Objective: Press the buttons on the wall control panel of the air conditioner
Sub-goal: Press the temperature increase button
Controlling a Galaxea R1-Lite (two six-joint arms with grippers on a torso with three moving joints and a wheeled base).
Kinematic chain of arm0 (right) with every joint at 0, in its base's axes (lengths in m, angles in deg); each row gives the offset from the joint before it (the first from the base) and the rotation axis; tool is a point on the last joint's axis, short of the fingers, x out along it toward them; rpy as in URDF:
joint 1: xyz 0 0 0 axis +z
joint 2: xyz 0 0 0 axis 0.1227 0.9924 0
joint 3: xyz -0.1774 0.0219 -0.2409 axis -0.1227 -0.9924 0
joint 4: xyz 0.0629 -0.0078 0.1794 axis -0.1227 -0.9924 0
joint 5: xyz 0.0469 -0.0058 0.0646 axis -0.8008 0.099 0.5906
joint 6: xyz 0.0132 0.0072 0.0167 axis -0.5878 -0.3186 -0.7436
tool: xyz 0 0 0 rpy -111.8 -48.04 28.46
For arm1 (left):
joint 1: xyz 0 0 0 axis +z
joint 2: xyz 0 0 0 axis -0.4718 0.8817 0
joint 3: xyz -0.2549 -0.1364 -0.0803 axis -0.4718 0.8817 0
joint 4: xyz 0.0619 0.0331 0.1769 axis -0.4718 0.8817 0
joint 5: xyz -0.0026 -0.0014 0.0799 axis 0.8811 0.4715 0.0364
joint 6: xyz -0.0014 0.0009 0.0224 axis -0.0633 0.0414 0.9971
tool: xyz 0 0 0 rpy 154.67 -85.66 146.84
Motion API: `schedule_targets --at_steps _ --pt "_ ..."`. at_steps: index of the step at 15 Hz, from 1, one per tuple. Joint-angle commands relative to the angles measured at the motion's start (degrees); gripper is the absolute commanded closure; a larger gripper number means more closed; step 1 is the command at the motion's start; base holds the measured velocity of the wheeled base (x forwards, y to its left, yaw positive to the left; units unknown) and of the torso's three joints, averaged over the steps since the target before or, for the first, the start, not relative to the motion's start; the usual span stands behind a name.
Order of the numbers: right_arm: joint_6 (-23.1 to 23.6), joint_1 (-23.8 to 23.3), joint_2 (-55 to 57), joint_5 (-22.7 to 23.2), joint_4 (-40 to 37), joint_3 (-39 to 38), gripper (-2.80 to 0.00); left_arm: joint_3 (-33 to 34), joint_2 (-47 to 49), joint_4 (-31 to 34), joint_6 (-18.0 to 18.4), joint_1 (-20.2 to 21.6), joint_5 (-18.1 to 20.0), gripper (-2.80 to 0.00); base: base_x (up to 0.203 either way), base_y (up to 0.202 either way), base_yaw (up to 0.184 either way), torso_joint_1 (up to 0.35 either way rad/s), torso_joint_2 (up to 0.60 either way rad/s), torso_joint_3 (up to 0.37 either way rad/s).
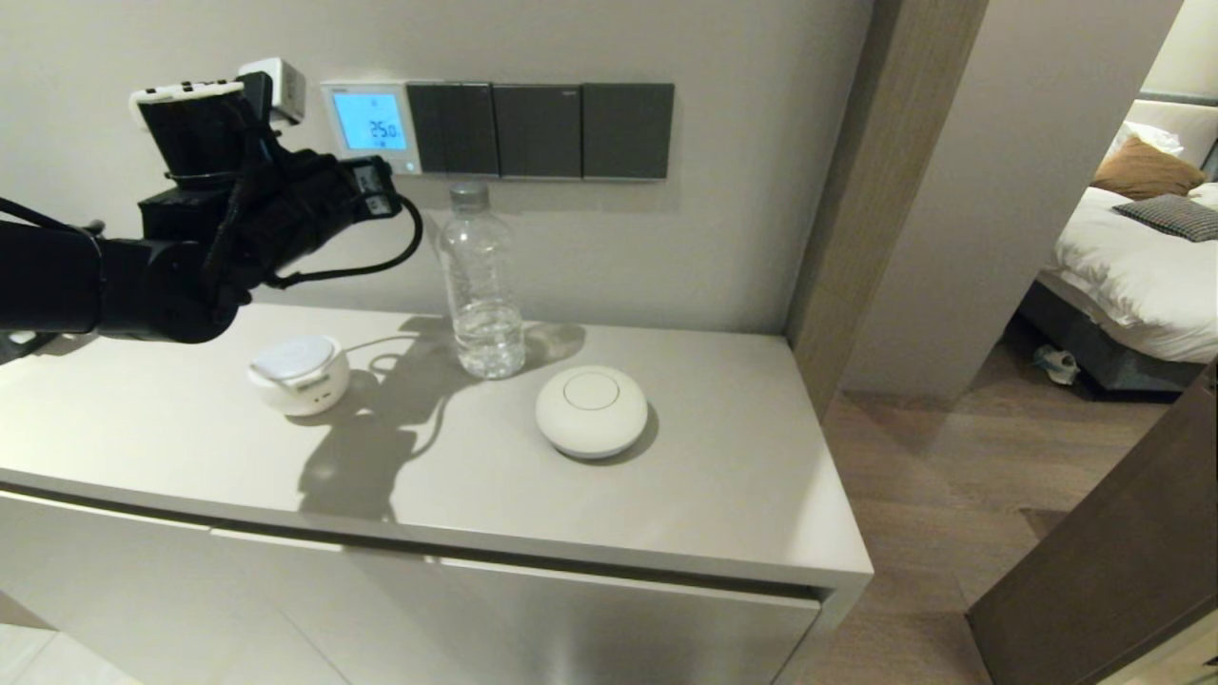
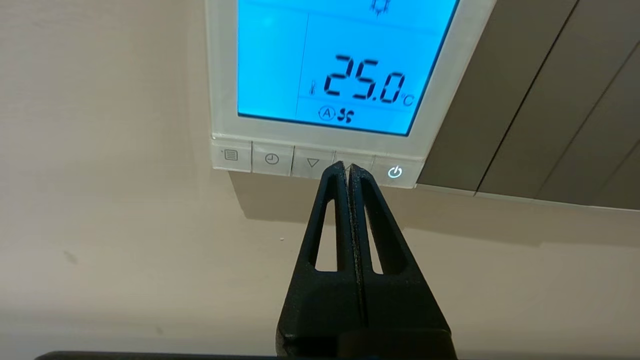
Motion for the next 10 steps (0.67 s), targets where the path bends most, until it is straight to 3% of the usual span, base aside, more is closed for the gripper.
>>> schedule_targets --at_steps 1,10 --pt "0.00 0.02 0.00 0.01 0.02 -0.18 0.00 -0.67 1.65 -0.19 -0.04 0.00 -0.05 0.00 0.000 0.000 0.000 0.000 0.00 0.000" --pt "0.00 0.02 0.00 0.01 0.02 -0.18 0.00 -0.41 0.63 -0.32 -0.10 0.00 -0.03 0.00 0.000 0.000 0.000 0.000 0.00 0.000"
